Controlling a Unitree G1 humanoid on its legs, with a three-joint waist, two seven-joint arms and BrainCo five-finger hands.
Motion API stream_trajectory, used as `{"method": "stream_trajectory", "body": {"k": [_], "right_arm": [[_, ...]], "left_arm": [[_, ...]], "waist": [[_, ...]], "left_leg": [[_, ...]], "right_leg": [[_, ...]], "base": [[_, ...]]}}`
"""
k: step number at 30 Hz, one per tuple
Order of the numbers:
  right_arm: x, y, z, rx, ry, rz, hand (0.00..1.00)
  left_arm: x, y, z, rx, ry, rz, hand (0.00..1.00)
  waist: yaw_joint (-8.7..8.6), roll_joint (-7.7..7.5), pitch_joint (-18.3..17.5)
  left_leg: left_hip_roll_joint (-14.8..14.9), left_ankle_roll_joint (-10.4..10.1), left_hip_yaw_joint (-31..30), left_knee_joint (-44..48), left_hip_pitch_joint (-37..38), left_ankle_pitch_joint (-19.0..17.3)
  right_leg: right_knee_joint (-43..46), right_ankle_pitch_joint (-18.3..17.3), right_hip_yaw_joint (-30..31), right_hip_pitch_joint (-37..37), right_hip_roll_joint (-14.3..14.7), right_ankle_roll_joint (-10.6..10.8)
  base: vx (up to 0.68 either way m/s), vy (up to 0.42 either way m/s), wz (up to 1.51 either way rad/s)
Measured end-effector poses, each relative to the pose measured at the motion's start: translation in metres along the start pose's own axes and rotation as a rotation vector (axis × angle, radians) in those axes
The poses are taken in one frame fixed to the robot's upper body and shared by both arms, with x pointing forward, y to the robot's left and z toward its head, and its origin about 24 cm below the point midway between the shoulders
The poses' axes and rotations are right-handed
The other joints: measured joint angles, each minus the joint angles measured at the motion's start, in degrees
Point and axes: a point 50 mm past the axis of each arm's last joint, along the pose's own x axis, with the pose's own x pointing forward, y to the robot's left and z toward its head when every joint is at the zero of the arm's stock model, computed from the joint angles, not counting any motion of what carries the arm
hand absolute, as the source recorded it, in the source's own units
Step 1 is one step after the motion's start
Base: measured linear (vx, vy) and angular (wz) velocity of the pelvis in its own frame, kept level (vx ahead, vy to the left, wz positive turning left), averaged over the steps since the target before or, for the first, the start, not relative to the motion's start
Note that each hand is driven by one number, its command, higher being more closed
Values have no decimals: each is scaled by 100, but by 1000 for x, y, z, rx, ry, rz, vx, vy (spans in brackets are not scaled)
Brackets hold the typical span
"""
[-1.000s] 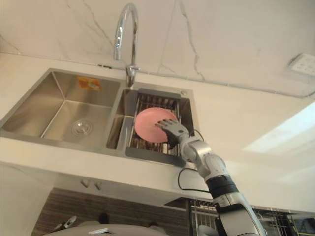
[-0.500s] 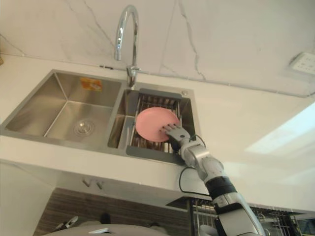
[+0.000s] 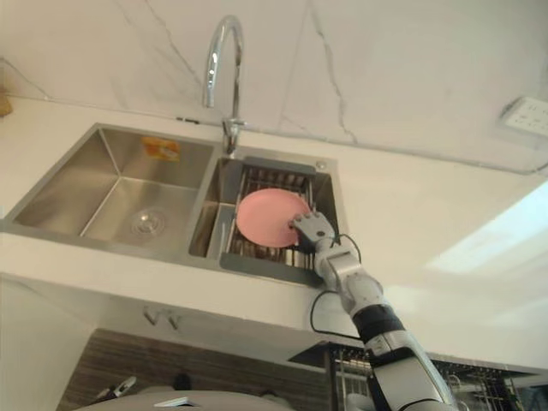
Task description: Walk over to the sink, pick up the cup, carry it to the dishwasher, place the cup inside the dishwasher, then close the dishwasher door
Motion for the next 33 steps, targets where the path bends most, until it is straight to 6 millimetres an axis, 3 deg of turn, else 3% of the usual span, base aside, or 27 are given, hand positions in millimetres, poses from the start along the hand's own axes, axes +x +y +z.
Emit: {"method": "stream_trajectory", "body": {"k": [9, 20, 33], "right_arm": [[3, -2, 3, -5, -45, -15, 100], [4, -9, 8, 119, -67, -111, 100], [-1, -55, -12, 264, 6, -385, 100]], "left_arm": [[0, -1, 1, 5, -2, -4, 0], [0, -1, 2, 5, -13, -5, 0], [-3, 2, -6, -17, -13, 9, 0]], "waist": [[-7, 12, -18], [-14, 12, -18], [-132, 42, -19]], "left_leg": [[5, 11, -3, 2, -22, -4], [17, 4, 27, 1, 48, -5], [27, -13, 95, 4, 50, -19]], "right_leg": [[-18, 8, -18, -6, 9, 51], [-44, 17, -18, 62, 12, 53], [-60, 51, 41, 36, 5, 66]], "base": [[32, -7, 0], [-17, -6, -1], [0, 0, -1]]}}
